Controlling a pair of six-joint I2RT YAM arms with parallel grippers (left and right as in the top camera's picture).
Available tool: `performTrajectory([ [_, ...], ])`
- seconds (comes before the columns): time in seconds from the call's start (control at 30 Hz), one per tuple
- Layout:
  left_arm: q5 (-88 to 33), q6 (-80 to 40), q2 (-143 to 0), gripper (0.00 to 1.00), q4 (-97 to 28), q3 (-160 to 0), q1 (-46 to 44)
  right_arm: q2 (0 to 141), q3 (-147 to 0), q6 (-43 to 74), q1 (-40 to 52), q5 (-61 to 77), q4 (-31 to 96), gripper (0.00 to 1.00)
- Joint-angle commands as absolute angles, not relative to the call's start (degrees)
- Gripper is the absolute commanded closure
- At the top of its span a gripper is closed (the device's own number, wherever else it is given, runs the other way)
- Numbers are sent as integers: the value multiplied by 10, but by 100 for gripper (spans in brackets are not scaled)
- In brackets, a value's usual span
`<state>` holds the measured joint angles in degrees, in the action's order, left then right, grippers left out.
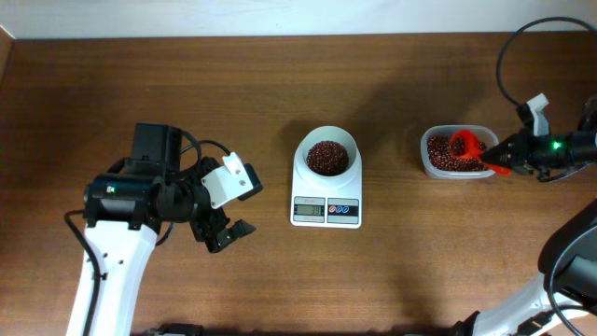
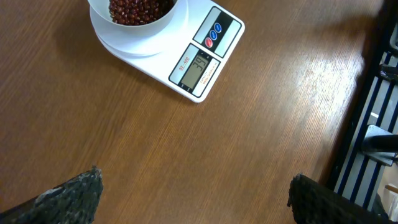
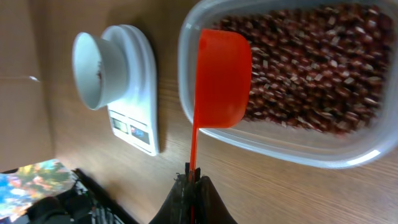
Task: Scoop and weigh 50g on scale
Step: 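Lift the filled scoop and carry it left over the white bowl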
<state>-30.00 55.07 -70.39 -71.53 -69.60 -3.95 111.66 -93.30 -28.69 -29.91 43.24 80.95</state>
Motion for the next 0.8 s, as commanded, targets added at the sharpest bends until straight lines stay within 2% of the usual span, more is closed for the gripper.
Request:
performTrajectory([
  [0.0,-302,547,-703,1,-716,-705,-36,1104,-927,-298,-300,501,813,96],
  [0.23,-302,548,-703,1,-716,-705,-36,1104,-927,-298,-278,554,814,96],
  [0.77,-302,548,-703,1,-716,-705,-36,1104,-927,-298,-86,592,809,96],
])
